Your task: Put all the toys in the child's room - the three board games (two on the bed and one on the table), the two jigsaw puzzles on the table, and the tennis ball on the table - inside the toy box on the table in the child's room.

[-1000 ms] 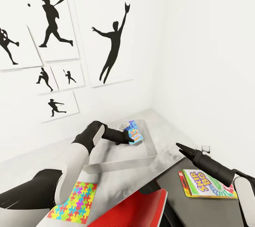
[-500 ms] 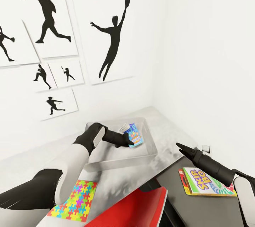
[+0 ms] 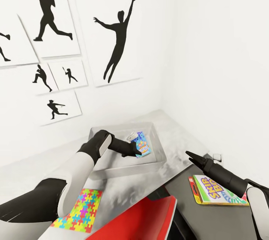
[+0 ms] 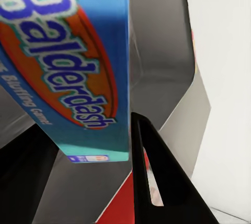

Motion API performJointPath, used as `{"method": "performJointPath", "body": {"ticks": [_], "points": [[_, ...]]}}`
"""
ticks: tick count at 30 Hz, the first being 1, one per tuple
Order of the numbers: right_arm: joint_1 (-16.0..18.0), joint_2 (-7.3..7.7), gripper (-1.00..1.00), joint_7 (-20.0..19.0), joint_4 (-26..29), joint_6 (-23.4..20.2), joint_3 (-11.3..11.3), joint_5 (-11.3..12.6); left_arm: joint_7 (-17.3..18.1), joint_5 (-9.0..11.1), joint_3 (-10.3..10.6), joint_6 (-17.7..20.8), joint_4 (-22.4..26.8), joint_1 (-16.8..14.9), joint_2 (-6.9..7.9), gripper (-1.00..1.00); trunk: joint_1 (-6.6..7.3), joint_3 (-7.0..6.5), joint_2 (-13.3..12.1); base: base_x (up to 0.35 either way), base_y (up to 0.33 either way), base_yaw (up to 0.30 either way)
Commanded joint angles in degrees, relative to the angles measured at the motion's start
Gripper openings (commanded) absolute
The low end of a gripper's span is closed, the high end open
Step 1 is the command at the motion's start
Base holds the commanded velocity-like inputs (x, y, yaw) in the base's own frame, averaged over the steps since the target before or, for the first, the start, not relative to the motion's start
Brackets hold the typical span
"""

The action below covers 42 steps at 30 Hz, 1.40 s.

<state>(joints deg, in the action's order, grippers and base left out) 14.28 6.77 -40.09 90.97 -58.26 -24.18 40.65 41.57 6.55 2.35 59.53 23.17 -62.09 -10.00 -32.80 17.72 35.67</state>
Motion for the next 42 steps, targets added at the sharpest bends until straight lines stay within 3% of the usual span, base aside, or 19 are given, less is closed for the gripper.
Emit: {"method": "performJointPath", "body": {"ticks": [1, 13, 26, 27, 30, 38, 42], "points": [[0.1, 0.0, 1.0, -0.3, 0.0, -0.3, -0.1, -0.2, -0.3, 0.7, 0.2, 0.5, 0.0, 0.0, 0.0, -1.0, -0.01, 0.18, 0.1, 0.0, 0.0, 0.0], [0.1, -0.55, 1.0, -0.3, 0.0, -0.2, 0.0, -0.2, -0.3, 0.7, 0.4, 0.5, 0.0, -0.1, 0.0, -1.0, -0.01, 1.29, 0.1, 0.0, 0.0, 0.0], [0.1, -0.62, 1.0, -0.2, 0.0, 2.2, 0.4, -0.3, -0.2, 0.8, 0.4, 0.5, 0.1, -0.1, 0.0, -1.0, -0.01, 1.42, 0.1, 0.0, 0.0, 0.0], [0.1, -0.95, 1.0, -0.5, -0.1, 2.2, 0.1, -0.6, 0.1, 1.1, 0.0, 0.1, 0.4, 0.3, 0.33, 1.0, -0.01, 1.42, 0.1, 0.0, 0.0, 0.0], [0.1, -1.07, 1.0, -0.3, -0.1, 2.2, 0.0, -0.6, 1.1, 1.7, -0.7, -0.8, 1.3, 0.3, 0.25, 1.0, -0.01, 1.42, 0.1, 0.0, 0.0, 0.0], [0.1, -0.58, 1.0, 0.1, -0.1, 2.2, 0.3, -0.5, -0.5, 3.9, -3.0, -3.3, 2.0, -0.6, 0.0, 1.0, -0.01, 1.42, 0.1, 0.0, 0.0, 0.0], [0.1, -0.61, 1.0, 0.2, -0.1, 2.2, 0.4, -0.5, -0.4, 4.0, -4.2, -4.7, 2.0, -0.4, 1.28, 1.0, -0.01, 1.42, 0.1, 0.0, 0.0, 0.0]]}}
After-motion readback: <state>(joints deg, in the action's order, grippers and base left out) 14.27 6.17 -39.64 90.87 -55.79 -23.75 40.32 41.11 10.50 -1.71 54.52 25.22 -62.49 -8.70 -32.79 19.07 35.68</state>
